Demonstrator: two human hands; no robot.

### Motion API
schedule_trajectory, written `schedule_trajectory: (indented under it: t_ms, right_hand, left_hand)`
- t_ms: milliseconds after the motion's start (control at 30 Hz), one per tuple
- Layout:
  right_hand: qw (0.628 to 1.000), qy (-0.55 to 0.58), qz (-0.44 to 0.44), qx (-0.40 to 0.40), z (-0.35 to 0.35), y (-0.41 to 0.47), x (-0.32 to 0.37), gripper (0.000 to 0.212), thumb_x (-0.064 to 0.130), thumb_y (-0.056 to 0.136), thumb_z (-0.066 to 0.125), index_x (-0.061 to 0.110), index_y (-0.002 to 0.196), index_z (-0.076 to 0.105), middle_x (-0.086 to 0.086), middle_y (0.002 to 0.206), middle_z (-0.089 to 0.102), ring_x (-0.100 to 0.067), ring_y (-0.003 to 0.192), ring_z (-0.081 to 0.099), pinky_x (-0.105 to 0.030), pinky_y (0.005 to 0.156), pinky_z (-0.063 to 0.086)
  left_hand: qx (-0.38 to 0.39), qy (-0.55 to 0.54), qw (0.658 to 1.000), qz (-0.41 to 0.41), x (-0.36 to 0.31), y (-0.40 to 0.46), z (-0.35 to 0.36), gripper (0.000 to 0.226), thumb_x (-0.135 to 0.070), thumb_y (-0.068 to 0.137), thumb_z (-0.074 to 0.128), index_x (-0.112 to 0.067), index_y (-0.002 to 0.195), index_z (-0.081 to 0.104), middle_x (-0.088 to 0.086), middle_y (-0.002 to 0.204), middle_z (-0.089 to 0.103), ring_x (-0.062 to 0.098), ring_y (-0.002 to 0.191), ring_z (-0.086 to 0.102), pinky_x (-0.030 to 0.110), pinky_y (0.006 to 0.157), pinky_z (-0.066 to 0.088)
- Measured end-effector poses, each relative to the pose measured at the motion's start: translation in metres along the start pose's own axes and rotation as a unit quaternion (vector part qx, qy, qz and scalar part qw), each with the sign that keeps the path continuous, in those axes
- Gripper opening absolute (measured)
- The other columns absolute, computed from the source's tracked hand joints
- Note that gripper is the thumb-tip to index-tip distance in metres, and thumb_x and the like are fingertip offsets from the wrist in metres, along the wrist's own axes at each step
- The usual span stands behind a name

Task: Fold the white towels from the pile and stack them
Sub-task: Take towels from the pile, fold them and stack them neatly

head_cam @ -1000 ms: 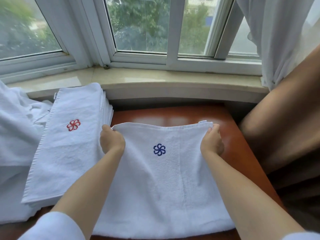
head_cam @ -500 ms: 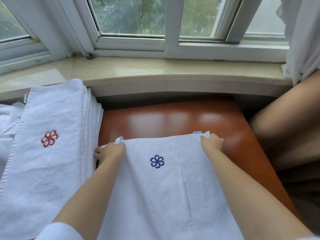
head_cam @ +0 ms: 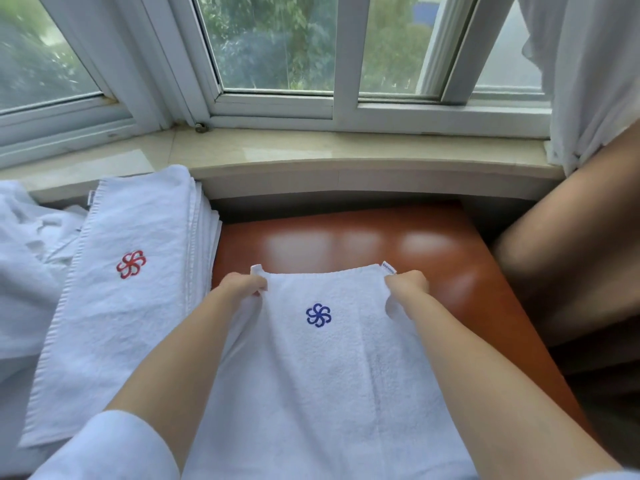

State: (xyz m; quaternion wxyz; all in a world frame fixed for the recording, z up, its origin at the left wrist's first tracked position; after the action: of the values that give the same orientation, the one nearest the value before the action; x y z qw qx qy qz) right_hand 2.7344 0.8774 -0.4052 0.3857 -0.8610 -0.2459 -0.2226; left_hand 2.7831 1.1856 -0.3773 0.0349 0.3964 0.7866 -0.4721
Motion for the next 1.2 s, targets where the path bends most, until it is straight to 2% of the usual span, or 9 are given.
schedule_trajectory:
  t_ms: [200, 300, 433, 533, 600, 733, 867, 1067, 1200]
  right_hand:
    - [0.979, -0.032, -0.118, -0.164, -0.047, -0.028, 0.021, 0.026, 0.022, 0.095, 0.053, 0.008, 0.103, 0.072, -0.016, 0.102, 0.069, -0.035, 0.09, 0.062, -0.029, 0.071, 0.042]
    - [0.962, 0.02, -0.175, -0.21, -0.077, -0.048, 0.034, 0.027, 0.025, 0.096, 0.053, 0.007, 0.103, 0.071, -0.016, 0.102, 0.067, -0.034, 0.096, 0.061, -0.033, 0.08, 0.049]
    - [0.934, -0.013, -0.266, -0.238, -0.119, -0.078, 0.044, 0.038, 0.02, 0.095, 0.051, 0.024, 0.058, 0.047, -0.013, 0.079, 0.054, -0.029, 0.08, 0.046, -0.031, 0.068, 0.036]
    - [0.924, -0.067, -0.276, -0.257, -0.142, -0.092, 0.043, 0.025, 0.017, 0.096, 0.051, 0.004, 0.089, 0.07, -0.02, 0.097, 0.065, -0.035, 0.097, 0.056, -0.034, 0.077, 0.041]
    - [0.924, -0.113, -0.262, -0.255, -0.149, -0.098, 0.038, 0.025, 0.009, 0.095, 0.048, 0.001, 0.107, 0.069, -0.02, 0.108, 0.065, -0.036, 0.107, 0.057, -0.034, 0.082, 0.044]
    - [0.918, -0.153, -0.239, -0.277, -0.163, -0.113, 0.025, 0.025, 0.002, 0.094, 0.047, 0.001, 0.109, 0.067, -0.02, 0.113, 0.063, -0.036, 0.109, 0.058, -0.036, 0.084, 0.048]
    - [0.912, -0.134, -0.214, -0.322, -0.176, -0.123, 0.018, 0.031, -0.003, 0.093, 0.039, -0.001, 0.111, 0.065, -0.02, 0.114, 0.06, -0.038, 0.109, 0.056, -0.041, 0.087, 0.048]
    - [0.907, -0.131, -0.21, -0.342, -0.19, -0.13, 0.021, 0.037, -0.007, 0.094, 0.032, -0.004, 0.118, 0.06, -0.019, 0.12, 0.055, -0.036, 0.116, 0.052, -0.044, 0.091, 0.046]
    - [0.911, -0.101, -0.207, -0.341, -0.198, -0.131, 0.029, 0.036, -0.007, 0.094, 0.034, -0.005, 0.118, 0.06, -0.02, 0.121, 0.056, -0.038, 0.115, 0.053, -0.045, 0.092, 0.046]
  left_hand:
    - [-0.158, -0.054, 0.984, 0.064, -0.002, -0.029, -0.03, 0.036, -0.022, 0.094, 0.05, 0.001, 0.122, 0.056, 0.019, 0.117, 0.061, 0.036, 0.107, 0.059, 0.034, 0.078, 0.044]
    - [-0.164, -0.095, 0.974, 0.127, -0.01, -0.057, -0.05, 0.033, -0.024, 0.091, 0.052, 0.001, 0.112, 0.061, 0.021, 0.115, 0.062, 0.036, 0.103, 0.06, 0.035, 0.08, 0.045]
    - [-0.117, -0.113, 0.963, 0.216, -0.017, -0.108, -0.078, 0.029, -0.024, 0.068, 0.061, -0.002, 0.086, 0.063, 0.014, 0.086, 0.061, 0.028, 0.079, 0.059, 0.032, 0.071, 0.045]
    - [-0.084, -0.059, 0.965, 0.24, -0.017, -0.136, -0.093, 0.013, -0.011, 0.078, 0.063, -0.009, 0.073, 0.051, 0.007, 0.074, 0.046, 0.021, 0.062, 0.042, 0.025, 0.055, 0.035]
    - [-0.086, -0.03, 0.964, 0.251, -0.013, -0.15, -0.098, 0.016, -0.005, 0.08, 0.064, -0.007, 0.071, 0.05, 0.007, 0.074, 0.047, 0.02, 0.063, 0.047, 0.023, 0.051, 0.044]
    - [-0.094, -0.027, 0.956, 0.276, -0.001, -0.173, -0.107, 0.021, 0.005, 0.075, 0.07, 0.001, 0.066, 0.052, 0.012, 0.073, 0.055, 0.025, 0.063, 0.065, 0.021, 0.047, 0.054]
    - [-0.102, -0.023, 0.946, 0.307, 0.006, -0.186, -0.12, 0.02, 0.003, 0.067, 0.083, 0.003, 0.063, 0.063, 0.016, 0.069, 0.068, 0.023, 0.064, 0.07, 0.023, 0.061, 0.059]
    - [-0.064, -0.191, 0.915, 0.35, 0.009, -0.205, -0.124, 0.021, -0.003, 0.076, 0.079, 0.006, 0.074, 0.061, 0.016, 0.081, 0.065, 0.026, 0.08, 0.069, 0.026, 0.074, 0.059]
    - [-0.056, -0.282, 0.885, 0.367, 0.007, -0.213, -0.126, 0.019, -0.003, 0.086, 0.069, 0.014, 0.093, 0.062, 0.021, 0.097, 0.065, 0.021, 0.071, 0.069, 0.022, 0.062, 0.059]
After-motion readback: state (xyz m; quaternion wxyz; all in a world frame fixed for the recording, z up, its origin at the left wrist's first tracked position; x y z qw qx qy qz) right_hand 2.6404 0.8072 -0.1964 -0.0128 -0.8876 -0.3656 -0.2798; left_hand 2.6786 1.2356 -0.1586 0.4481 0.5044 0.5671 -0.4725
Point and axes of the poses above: each hand's wrist, its own y-axis towards the middle knuckle, its own z-axis out of the palm, x = y × z, the point moved 2 cm from there along y, towards the middle knuckle
